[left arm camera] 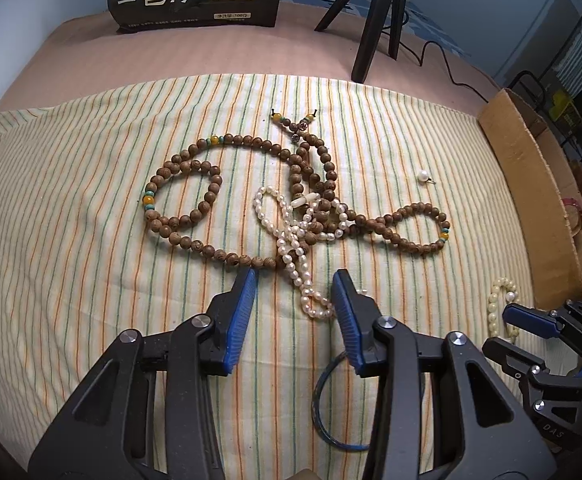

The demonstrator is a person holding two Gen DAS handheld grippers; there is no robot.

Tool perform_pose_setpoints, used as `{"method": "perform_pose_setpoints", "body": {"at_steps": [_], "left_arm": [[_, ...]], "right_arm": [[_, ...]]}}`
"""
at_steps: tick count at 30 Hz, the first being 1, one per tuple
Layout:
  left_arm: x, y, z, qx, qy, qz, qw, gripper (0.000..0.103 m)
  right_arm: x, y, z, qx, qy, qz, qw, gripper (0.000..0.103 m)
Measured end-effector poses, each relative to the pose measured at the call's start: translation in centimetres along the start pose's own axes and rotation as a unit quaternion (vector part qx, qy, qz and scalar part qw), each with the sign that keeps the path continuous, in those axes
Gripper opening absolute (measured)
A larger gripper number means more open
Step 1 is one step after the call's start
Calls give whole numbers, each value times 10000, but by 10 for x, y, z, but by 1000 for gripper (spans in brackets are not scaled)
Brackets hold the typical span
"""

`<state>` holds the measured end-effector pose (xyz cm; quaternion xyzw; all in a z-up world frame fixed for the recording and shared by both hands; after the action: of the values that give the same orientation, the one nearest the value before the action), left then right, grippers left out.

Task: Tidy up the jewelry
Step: 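Grasp the pearl strand with the left tool while the right tool grasps the cream bracelet, then carry the pearl strand and cream bracelet into the box and release both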

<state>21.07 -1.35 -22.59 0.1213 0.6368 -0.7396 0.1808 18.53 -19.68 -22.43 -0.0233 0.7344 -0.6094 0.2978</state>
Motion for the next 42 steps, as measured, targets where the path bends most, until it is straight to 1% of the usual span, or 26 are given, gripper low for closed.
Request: {"method": "perform_pose_setpoints", "body": {"at_steps": [3, 7, 8, 9, 10, 12, 13, 17, 21, 25, 30, 34, 42], "left_arm": [[0, 2, 0, -140, 72, 49, 9999, 30], [-1, 2, -5, -226, 56, 91, 9997, 13], [-1, 2, -6, -223, 45, 94, 9997, 9], [-2, 2, -7, -208, 27, 97, 9997, 7], [-2, 2, -8, -195, 12, 99, 9998, 5], [-2, 1, -9, -153, -19, 105, 9998, 4], [-2, 0, -9, -133, -32, 106, 9999, 2], [-2, -8, -11, -14, -116, 146, 9998, 2], [-9, -27, -13, 161, -246, 336, 9990, 2], [-18, -49, -11, 336, -301, 577, 9973, 1], [-29, -83, -5, 551, -315, 975, 9932, 1], [-39, -102, -2, 748, -400, 1178, 9894, 1], [-44, -138, 16, 949, -246, 1545, 9831, 1]], "right_arm": [[0, 5, -2, 100, -96, -72, 9999, 36], [0, 8, -3, 200, -212, -120, 9995, 32], [0, 8, -4, 208, -235, -123, 9994, 26], [1, 8, -4, 209, -252, -124, 9994, 22], [1, 9, -5, 216, -275, -125, 9993, 20], [1, 9, -8, 211, -321, -115, 9992, 10], [1, 8, -9, 207, -335, -112, 9992, 7], [0, 7, -11, 196, -352, -55, 9992, 6], [-2, 1, -15, 155, -343, 43, 9993, 5], [-9, -11, -18, 102, -294, 228, 9993, 5], [-20, -32, -16, 14, -151, 537, 9984, 5], [-30, -50, -15, -21, -49, 796, 9968, 5], [-42, -82, -3, -98, 179, 1193, 9927, 5]]}}
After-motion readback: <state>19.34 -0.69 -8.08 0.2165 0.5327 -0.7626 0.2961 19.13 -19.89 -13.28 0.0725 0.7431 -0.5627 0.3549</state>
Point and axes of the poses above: each gripper's, at about its wrist camera, not at the fingertips, and y roughly the way its jaws point, z to its right, x to its underside, the point moved 5 cm from there along y, roughly the way its jaws point
